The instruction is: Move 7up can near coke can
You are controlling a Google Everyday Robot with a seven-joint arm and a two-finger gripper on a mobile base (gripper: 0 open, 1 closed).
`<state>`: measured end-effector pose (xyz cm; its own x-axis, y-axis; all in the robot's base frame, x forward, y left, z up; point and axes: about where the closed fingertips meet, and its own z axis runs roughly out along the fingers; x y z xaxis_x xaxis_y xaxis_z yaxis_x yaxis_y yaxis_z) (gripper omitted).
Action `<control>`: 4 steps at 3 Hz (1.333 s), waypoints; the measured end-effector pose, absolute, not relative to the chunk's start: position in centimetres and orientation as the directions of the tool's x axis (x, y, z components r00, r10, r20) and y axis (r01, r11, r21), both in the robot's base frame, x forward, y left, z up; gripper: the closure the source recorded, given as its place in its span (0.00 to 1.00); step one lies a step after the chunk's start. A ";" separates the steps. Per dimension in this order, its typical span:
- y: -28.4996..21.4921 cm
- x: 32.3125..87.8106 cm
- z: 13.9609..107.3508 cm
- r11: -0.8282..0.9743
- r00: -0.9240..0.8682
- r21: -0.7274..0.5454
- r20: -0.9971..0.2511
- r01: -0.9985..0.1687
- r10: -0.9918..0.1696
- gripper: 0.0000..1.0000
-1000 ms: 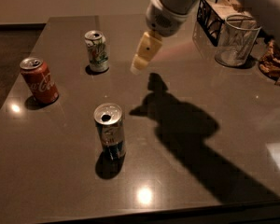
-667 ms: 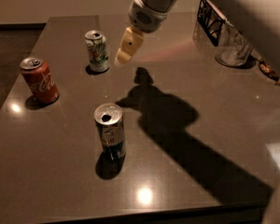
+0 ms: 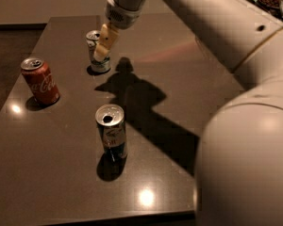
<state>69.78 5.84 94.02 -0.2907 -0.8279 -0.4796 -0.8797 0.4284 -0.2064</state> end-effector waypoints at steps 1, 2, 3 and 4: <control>7.7 71.7 92.8 0.436 -0.312 -0.181 -0.469 -0.882 -0.826 0.00; 9.4 72.1 91.7 0.416 -0.315 -0.147 -0.447 -0.897 -0.837 0.00; 10.6 72.1 91.2 0.387 -0.308 -0.106 -0.435 -0.916 -0.846 0.18; 11.3 71.7 91.1 0.364 -0.296 -0.085 -0.426 -0.928 -0.855 0.41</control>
Offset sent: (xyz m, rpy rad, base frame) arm 0.0307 0.0528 -0.0269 -0.0262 0.1225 0.0321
